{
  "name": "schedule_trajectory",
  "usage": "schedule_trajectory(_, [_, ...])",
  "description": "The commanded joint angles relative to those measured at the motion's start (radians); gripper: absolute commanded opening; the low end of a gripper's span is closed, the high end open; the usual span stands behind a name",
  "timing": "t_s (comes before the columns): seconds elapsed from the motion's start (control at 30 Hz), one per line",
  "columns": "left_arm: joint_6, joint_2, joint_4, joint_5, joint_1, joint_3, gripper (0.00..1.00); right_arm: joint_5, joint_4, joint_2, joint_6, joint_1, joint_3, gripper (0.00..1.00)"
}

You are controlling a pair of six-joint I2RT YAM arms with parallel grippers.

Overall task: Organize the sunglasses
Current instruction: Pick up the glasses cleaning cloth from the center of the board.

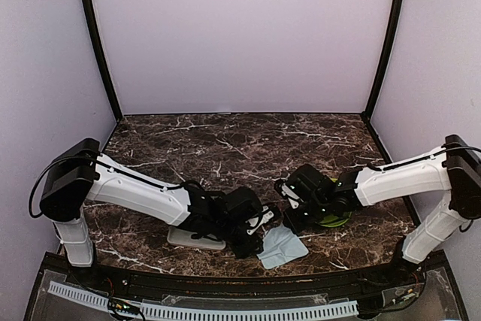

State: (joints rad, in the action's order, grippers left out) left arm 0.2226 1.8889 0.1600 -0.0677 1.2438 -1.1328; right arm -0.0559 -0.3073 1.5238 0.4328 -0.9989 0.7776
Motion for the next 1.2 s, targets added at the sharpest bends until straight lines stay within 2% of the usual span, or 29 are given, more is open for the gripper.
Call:
schedule_trajectory(0.0, [-0.019,0.009,0.038,-0.001,0.000,-0.033,0.35,-0.031,-0.040,0.012,0.013,0.008,0.053,0.18])
schedule_trajectory(0.2, [-0.018,0.013,0.037,-0.014,-0.001,-0.036,0.16,-0.006,-0.045,-0.074,0.031,0.002,0.034,0.39])
schedule_trajectory(0.3, [-0.007,0.015,0.030,-0.037,-0.001,-0.031,0.03,0.008,-0.031,-0.137,0.053,-0.021,0.010,0.42])
schedule_trajectory(0.37, [0.003,0.011,0.034,-0.042,-0.001,-0.022,0.00,0.006,-0.028,-0.166,0.077,-0.039,-0.004,0.43])
schedule_trajectory(0.77, [0.103,-0.140,-0.003,-0.042,0.006,0.157,0.00,-0.007,-0.074,-0.237,0.324,-0.093,-0.142,0.42])
schedule_trajectory(0.87, [0.089,-0.151,0.007,-0.013,0.005,0.141,0.01,-0.020,-0.105,-0.249,0.374,-0.124,-0.151,0.42])
schedule_trajectory(1.17, [0.046,-0.108,0.020,0.060,0.002,0.029,0.17,-0.064,-0.168,-0.196,0.475,-0.216,-0.153,0.40])
